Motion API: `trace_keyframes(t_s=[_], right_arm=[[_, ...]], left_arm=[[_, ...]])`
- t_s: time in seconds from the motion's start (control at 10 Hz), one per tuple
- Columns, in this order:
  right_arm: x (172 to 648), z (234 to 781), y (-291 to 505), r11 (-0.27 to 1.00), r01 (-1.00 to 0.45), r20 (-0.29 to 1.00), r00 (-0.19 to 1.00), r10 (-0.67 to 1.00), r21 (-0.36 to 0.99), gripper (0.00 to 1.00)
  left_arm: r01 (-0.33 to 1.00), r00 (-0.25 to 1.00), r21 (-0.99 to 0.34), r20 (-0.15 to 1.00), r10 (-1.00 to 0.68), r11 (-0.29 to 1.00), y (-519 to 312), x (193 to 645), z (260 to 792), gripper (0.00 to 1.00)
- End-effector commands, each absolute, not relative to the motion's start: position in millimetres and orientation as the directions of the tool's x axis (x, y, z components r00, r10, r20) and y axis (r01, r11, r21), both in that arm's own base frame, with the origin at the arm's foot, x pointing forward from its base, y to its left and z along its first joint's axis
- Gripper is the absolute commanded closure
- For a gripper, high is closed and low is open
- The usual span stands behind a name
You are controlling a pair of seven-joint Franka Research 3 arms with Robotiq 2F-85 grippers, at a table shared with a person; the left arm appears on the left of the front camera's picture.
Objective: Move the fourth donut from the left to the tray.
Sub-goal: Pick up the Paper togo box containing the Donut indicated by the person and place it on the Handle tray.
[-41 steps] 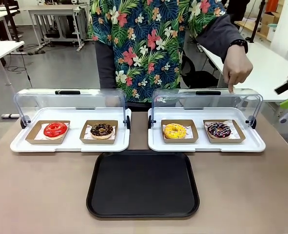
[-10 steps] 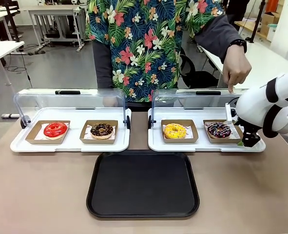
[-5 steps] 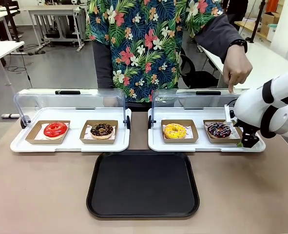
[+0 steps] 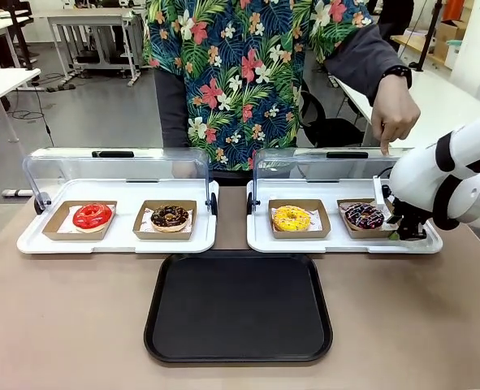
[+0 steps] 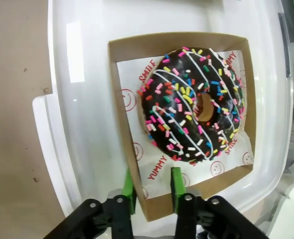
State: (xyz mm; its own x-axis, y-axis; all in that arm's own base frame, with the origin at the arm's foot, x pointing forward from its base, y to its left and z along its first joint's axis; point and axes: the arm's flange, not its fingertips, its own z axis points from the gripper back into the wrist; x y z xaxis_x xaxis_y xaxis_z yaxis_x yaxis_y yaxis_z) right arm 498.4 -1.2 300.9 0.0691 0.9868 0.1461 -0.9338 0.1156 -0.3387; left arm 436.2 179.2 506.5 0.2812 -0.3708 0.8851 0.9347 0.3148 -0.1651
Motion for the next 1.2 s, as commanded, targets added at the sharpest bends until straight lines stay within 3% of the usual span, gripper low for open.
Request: trace_keyframes(t_s=[0.0,0.4,0.5,0.9,1.1], right_arm=[[504,306,-8,0.071,-0.946,0.127,0.032,0.991,-0.316,1.00],[499,310,-10,0.067,-0.945,0.129,0.026,0.991,-0.320,1.00],[498,313,-11,0.095,-0.941,0.180,0.037,0.983,-0.326,1.00],[499,303,-4,0.101,-0.944,0.147,0.056,0.988,-0.315,0.98],[475,335,-2,0.176,-0.895,0.166,0.116,0.979,-0.410,0.98]], left_arm=[[0.937,0.277,-0.158,0.881,-0.384,0.313,179,435,508,0.00],[0.937,0.277,-0.158,0.881,-0.384,0.313,179,435,508,0.00],[0.937,0.277,-0.158,0.881,-0.384,0.313,179,435,508,0.00],[0.937,0.277,-0.158,0.881,-0.384,0.313,179,435,508,0.00],[0.937,0.277,-0.158,0.881,-0.384,0.313,179,435,508,0.00]])
